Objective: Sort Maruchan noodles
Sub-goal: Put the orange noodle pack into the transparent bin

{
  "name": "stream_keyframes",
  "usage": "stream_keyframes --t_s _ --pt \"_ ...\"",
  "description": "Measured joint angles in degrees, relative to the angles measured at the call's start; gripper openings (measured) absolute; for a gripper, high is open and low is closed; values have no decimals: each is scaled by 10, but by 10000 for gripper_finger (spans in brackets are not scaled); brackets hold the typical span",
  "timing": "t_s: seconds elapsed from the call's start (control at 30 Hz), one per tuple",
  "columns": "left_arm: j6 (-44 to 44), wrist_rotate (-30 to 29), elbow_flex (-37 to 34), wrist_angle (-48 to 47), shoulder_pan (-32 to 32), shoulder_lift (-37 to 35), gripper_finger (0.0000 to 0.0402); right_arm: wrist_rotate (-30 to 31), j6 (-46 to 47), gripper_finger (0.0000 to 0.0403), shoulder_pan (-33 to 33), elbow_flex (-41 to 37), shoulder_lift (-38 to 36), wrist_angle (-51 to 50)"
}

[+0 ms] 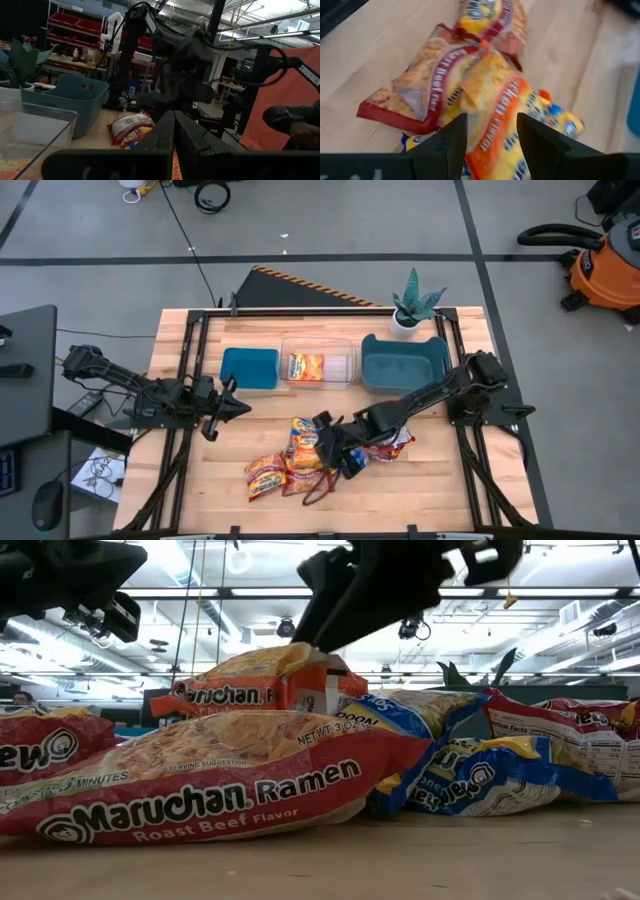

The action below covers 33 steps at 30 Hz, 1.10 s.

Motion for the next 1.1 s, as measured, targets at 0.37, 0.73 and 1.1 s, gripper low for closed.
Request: stream_keyframes --t_s 0.37,0.73,1.1 --pt "0 0 0 -5 0 0 14 58 -23 126 3 0 10 -13" --pt "0 0 0 -5 0 0 14 84 -30 19 2 -6 10 -30" --pt "0 0 0 -5 0 0 14 231 -85 18 -1 47 7 -70"
